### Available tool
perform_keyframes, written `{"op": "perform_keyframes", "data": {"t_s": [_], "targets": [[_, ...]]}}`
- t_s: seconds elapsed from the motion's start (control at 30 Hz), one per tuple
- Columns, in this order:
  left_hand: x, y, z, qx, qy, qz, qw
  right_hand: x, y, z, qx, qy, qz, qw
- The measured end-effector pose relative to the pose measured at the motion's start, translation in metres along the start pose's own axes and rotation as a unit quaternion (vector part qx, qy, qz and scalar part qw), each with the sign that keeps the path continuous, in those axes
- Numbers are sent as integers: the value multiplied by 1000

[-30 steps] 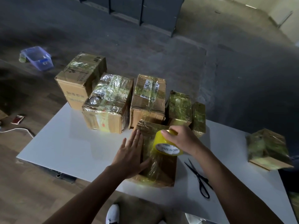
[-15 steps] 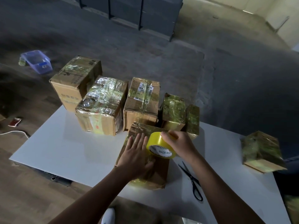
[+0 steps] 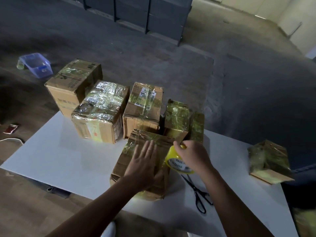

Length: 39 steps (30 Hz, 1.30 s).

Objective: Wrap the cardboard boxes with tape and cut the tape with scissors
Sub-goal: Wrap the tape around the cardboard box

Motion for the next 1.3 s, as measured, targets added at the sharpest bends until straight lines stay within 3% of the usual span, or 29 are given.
{"op": "perform_keyframes", "data": {"t_s": [0.1,0.27,0.37,0.53,0.83,1.0,1.17,1.3], "targets": [[-10,3,13,-8,27,-12,1000,1,2,4,32,-29,8,999],[-15,3,6,-1,6,-3,1000,-6,20,29,-19,-270,31,962],[-17,3,7,0,-3,-3,1000,-10,30,52,-31,-214,57,975],[-16,1,11,-5,-29,-25,999,-19,39,74,-55,-109,-7,992],[-7,7,47,87,-125,-102,983,-41,35,74,-7,-92,-69,993],[-25,42,69,-22,-119,-105,987,-42,39,80,-25,-73,-74,994],[-6,36,55,-127,-191,-151,961,-44,42,83,-26,-107,-58,992],[1,32,57,-147,-236,-143,950,-44,37,79,-9,-98,-63,993]]}}
Point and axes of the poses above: each hand's wrist, its own y-axis away from the middle knuckle, its own x-axis out of the back of the hand, z = x × y, the point moved 5 cm from there along -y, towards the middle knuckle, and after that the axes turned 15 degrees about x, right-handed, at the moved point
